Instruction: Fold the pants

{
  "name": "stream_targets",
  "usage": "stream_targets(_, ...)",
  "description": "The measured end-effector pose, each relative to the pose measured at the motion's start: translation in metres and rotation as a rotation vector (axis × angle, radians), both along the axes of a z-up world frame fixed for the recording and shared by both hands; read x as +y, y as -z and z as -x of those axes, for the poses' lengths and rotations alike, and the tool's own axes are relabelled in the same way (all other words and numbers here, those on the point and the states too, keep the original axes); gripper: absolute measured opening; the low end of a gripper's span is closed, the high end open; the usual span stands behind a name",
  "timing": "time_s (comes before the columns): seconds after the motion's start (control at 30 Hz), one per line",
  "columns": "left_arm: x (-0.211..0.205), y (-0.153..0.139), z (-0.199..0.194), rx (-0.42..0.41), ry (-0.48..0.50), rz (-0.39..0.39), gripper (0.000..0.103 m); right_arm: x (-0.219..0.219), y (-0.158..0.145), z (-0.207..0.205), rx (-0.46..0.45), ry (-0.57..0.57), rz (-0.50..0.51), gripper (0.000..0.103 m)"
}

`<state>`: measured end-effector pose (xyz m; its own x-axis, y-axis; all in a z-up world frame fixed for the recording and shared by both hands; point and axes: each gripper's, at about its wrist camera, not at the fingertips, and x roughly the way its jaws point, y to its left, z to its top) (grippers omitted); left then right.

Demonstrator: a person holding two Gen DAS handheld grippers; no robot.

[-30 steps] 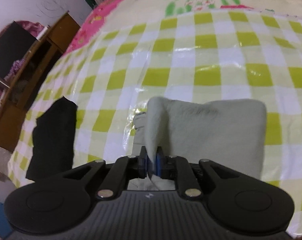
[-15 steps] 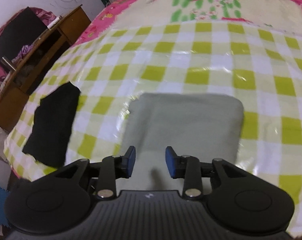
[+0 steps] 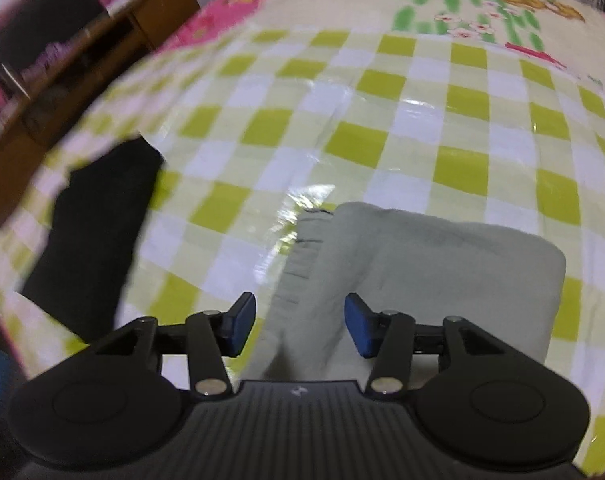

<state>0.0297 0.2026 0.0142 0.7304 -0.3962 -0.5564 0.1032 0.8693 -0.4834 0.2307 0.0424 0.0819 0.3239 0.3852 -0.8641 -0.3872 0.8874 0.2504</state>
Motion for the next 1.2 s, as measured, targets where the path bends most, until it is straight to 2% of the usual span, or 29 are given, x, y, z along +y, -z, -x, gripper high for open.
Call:
stream_targets(0.03, 0.002, 0.000, 0.002, 0.000, -0.006, 0.006, 0.087, 0.003, 0.005, -0.002, -0.003, 0.000, 0.029, 0.049)
stream_targets(0.07, 0.004, 0.001, 0.001, 0.002, -0.012, 0.019, 0.088, 0.003, 0.009, -0.004, -0.010, 0.003, 0.053, 0.042)
stream_targets(0.1, 0.005, 0.001, 0.000, 0.003, -0.015, 0.026, 0.088, 0.002, 0.012, -0.005, -0.015, 0.010, 0.064, 0.028)
stream_targets(0.17, 0.002, 0.002, -0.001, 0.004, -0.007, 0.020, 0.088, -0.007, 0.017, -0.010, 0.013, 0.032, 0.042, 0.014)
stream_targets(0.2, -0.004, 0.001, -0.002, 0.001, 0.000, 0.000, 0.088, -0.012, 0.018, -0.012, 0.030, 0.044, 0.020, 0.011)
stream_targets(0.3, -0.021, 0.003, -0.008, 0.017, -0.011, -0.119, 0.087, -0.019, 0.015, -0.010, 0.026, 0.038, -0.002, 0.008)
stream_targets(0.33, -0.025, 0.006, -0.012, 0.036, -0.015, -0.147, 0.083, -0.020, 0.014, -0.009, 0.029, 0.038, -0.013, 0.008)
stream_targets(0.37, -0.028, 0.009, -0.015, 0.053, -0.013, -0.159, 0.067, -0.021, 0.013, -0.009, 0.031, 0.038, -0.027, 0.007)
stream_targets(0.43, -0.032, 0.011, -0.017, 0.072, -0.008, -0.183, 0.047, -0.023, 0.009, -0.008, 0.028, 0.041, -0.055, 0.007)
stream_targets(0.53, -0.030, 0.009, -0.017, 0.068, -0.034, -0.190, 0.030, -0.030, 0.004, -0.009, 0.036, 0.051, -0.106, 0.007)
stream_targets(0.63, -0.023, -0.002, -0.016, 0.050, -0.043, -0.157, 0.024, -0.037, -0.003, -0.010, 0.041, 0.058, -0.141, 0.006)
stream_targets(0.83, -0.010, -0.038, -0.005, -0.053, -0.046, -0.149, 0.024, -0.045, -0.035, -0.010, -0.002, 0.051, -0.208, 0.006)
stream_targets(0.87, -0.008, -0.040, -0.008, -0.058, -0.053, -0.149, 0.024, -0.045, -0.041, -0.012, -0.014, 0.051, -0.220, 0.002)
stream_targets(0.97, 0.003, -0.033, -0.019, -0.027, -0.096, -0.160, 0.024, -0.036, -0.050, -0.023, -0.040, 0.050, -0.264, 0.002)
stream_targets(1.03, 0.010, -0.021, -0.025, 0.011, -0.123, -0.150, 0.024, -0.023, -0.042, -0.035, -0.017, 0.058, -0.274, 0.002)
stream_targets(1.1, 0.012, -0.007, -0.026, 0.054, -0.135, -0.165, 0.023, -0.007, -0.030, -0.038, -0.041, 0.023, -0.199, 0.004)
stream_targets(1.2, 0.017, -0.001, -0.017, 0.057, -0.117, -0.092, 0.025, -0.015, -0.011, -0.033, 0.035, 0.034, -0.207, 0.009)
